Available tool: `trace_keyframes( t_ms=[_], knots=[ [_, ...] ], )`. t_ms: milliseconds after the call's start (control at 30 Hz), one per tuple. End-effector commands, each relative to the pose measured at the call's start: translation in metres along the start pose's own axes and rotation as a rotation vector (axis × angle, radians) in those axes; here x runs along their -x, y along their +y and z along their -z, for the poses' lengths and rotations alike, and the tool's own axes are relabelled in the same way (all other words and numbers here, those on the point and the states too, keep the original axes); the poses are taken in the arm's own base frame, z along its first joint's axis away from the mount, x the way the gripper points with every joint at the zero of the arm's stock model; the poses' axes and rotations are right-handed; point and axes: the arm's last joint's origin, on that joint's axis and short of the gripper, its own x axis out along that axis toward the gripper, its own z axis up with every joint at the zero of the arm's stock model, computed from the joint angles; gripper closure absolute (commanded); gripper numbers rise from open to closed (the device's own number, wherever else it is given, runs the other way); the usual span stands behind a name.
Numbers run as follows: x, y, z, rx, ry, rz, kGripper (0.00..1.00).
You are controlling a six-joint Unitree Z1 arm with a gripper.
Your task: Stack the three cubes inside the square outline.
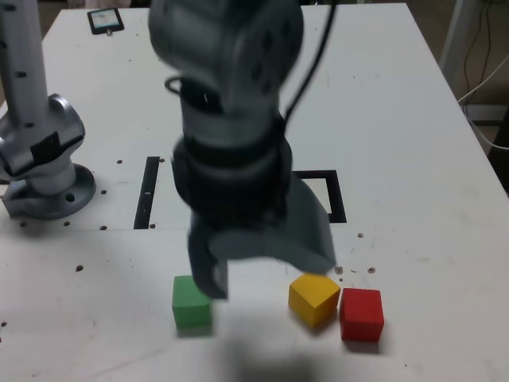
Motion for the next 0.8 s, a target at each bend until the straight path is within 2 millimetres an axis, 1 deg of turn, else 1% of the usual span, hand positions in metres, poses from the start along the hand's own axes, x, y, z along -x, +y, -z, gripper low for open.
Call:
trace_keyframes(
  t_ms=[0,167,333,600,767],
  knots=[
    [-0.003,-0.015,-0.005,0.033,-0.016,0.016,0.05],
    [-0.004,-0.031,-0.015,0.117,-0.033,0.048,0.05],
    [-0.004,-0.036,-0.028,0.161,-0.053,0.032,0.05],
    [-0.03,-0.043,-0.054,0.193,-0.014,-0.008,0.05],
    [-0.041,-0.046,-0.068,0.21,-0.007,-0.016,0.05]
  ],
)
